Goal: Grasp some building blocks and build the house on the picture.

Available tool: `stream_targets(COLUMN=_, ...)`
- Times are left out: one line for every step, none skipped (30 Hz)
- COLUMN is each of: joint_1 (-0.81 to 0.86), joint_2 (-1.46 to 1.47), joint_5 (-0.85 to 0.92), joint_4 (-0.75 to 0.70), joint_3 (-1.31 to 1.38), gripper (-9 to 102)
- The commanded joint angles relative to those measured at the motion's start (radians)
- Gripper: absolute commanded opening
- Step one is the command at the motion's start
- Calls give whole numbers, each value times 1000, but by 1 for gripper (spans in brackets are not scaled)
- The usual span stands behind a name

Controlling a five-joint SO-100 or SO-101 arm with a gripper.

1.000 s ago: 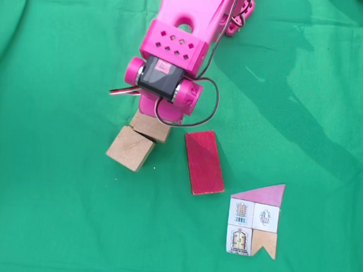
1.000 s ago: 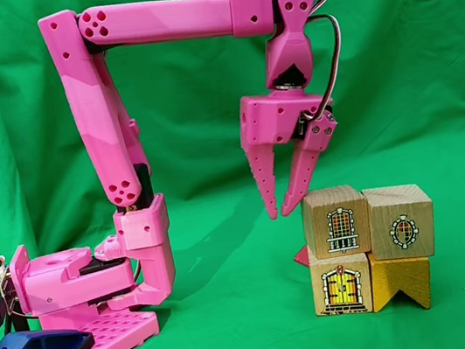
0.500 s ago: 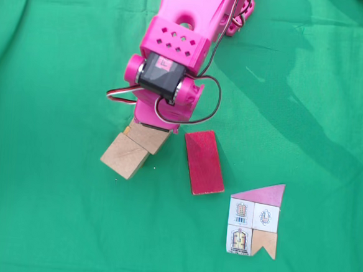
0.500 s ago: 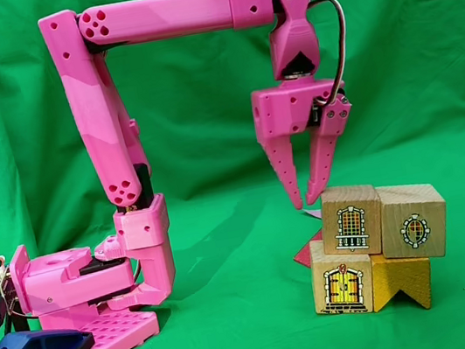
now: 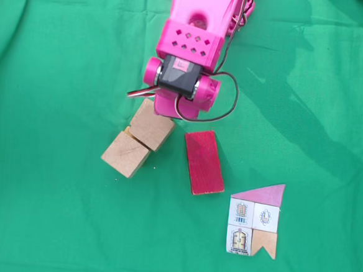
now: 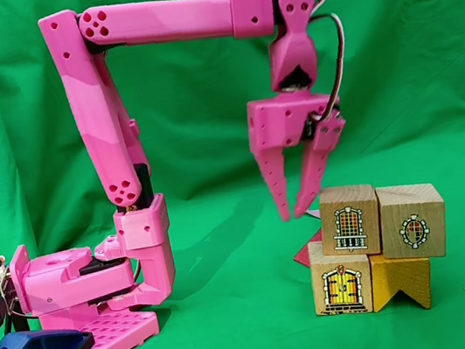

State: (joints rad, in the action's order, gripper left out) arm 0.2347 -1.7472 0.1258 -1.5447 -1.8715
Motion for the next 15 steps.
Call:
stream_targets(joint_1=-41, joint_2=-77, joint_5=8, joint_4=-9, joint_3=15, gripper=0)
stream_targets(joint_1=-43, joint_2=-89, joint_5=8, joint_4=-8, joint_3=18, gripper=0)
stream_targets(joint_1=-43, joint_2=-103, joint_5=8, joint_4=-8, joint_3=20, gripper=0)
stream_targets(joint_1=-43, joint_2=-123, joint_5=8, joint_4=-3, joint_3=20, gripper=0)
stream_targets(joint_1=-43, joint_2=-147, joint_5=8, joint_4=0, joint_3=20, gripper=0)
stream_targets(joint_1=-43, joint_2=-173, joint_5=8, joint_4=2, joint_3=20, gripper=0)
stream_targets(joint_1=-44, joint_2=-196, joint_5=9, joint_4=3, joint_3=20, gripper=0)
stream_targets(joint_1=-44, joint_2=-213, joint_5=9, joint_4=5, joint_3=29, gripper=0)
stream_targets(joint_1=-44, joint_2=-219, joint_5=9, joint_4=6, joint_3=49, gripper=0)
stream_targets(joint_1=-44, joint_2=-221, joint_5=9, joint_4=6, joint_3=78, gripper=0)
stream_targets(joint_1=-44, joint_2=-215, joint_5=9, joint_4=6, joint_3=114, gripper=0)
stream_targets(joint_1=-44, joint_2=-207, joint_5=9, joint_4=6, joint_3=153, gripper=0)
stream_targets(joint_1=-43, joint_2=-199, joint_5=9, joint_4=6, joint_3=195, gripper=0)
stream_targets(joint_1=-35, joint_2=-186, joint_5=9, joint_4=6, joint_3=236, gripper=0)
stream_targets(joint_1=-31, joint_2=-160, joint_5=11, joint_4=6, joint_3=278, gripper=0)
